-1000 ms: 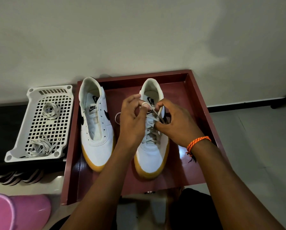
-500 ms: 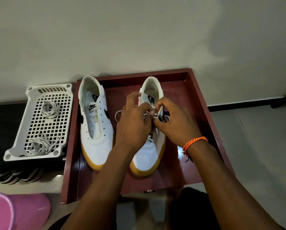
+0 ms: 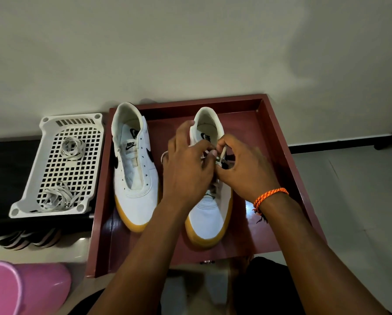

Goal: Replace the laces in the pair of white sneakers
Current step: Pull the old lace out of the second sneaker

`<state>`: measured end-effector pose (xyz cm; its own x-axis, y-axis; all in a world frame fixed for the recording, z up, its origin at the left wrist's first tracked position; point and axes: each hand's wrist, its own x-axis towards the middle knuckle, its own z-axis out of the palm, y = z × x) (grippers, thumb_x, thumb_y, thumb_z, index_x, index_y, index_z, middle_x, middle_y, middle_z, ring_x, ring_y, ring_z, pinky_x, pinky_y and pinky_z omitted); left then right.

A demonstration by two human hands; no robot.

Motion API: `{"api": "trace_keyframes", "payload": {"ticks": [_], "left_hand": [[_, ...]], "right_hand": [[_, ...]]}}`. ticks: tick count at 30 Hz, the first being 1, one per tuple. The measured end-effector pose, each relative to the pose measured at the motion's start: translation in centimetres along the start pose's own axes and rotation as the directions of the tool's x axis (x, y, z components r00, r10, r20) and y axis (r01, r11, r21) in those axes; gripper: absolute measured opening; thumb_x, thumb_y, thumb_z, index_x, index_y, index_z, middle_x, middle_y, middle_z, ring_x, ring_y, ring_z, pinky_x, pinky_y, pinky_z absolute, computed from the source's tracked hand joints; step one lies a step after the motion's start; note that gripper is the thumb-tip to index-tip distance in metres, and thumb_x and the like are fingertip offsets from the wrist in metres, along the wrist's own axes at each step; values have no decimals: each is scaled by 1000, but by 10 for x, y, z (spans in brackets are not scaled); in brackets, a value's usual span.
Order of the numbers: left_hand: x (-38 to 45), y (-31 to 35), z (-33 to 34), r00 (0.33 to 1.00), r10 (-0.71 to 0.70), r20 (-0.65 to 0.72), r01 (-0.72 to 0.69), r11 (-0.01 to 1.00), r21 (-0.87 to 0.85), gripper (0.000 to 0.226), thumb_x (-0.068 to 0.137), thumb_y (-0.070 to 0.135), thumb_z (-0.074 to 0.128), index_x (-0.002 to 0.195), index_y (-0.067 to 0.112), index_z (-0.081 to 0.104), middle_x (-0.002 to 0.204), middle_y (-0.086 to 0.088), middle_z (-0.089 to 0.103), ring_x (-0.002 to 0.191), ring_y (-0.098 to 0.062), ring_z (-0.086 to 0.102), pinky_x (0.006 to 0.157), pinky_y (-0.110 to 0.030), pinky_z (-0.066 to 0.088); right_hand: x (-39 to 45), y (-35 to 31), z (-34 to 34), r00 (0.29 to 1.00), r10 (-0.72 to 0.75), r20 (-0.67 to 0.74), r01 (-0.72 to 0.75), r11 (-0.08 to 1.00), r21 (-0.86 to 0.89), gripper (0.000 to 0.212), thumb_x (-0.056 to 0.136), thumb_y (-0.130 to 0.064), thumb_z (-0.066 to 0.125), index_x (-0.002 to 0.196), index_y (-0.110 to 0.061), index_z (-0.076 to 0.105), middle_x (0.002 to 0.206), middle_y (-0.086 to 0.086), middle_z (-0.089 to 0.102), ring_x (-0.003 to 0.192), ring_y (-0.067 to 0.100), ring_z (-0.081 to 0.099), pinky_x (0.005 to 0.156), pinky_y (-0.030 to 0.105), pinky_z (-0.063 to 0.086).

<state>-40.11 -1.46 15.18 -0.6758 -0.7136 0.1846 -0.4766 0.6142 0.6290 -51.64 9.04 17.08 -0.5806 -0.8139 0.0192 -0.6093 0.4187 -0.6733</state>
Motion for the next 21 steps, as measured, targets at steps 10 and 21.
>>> {"api": "trace_keyframes", "payload": {"ticks": [10,21], "left_hand": [[11,-2,3,981,-183,-68,128,864,-487,25,109,11,55,89,24,64,145,-1,46,124,-11,55,98,-29,52],[1,-2,-2,996,-28,83,29,999,-13,5,100,31,68,105,31,71,166,9,29,142,-25,40,102,-55,46]], "right_hand": [[-2,-1,-6,1000,31,4,-31,998,-62,30,85,-37,78,99,-34,53,89,-14,70,70,1,63,54,23,48],[-4,-5,-5,1000,27,2,-26,996,-82,28,87,-37,76,102,-36,52,77,-16,63,62,0,57,50,20,37]]}}
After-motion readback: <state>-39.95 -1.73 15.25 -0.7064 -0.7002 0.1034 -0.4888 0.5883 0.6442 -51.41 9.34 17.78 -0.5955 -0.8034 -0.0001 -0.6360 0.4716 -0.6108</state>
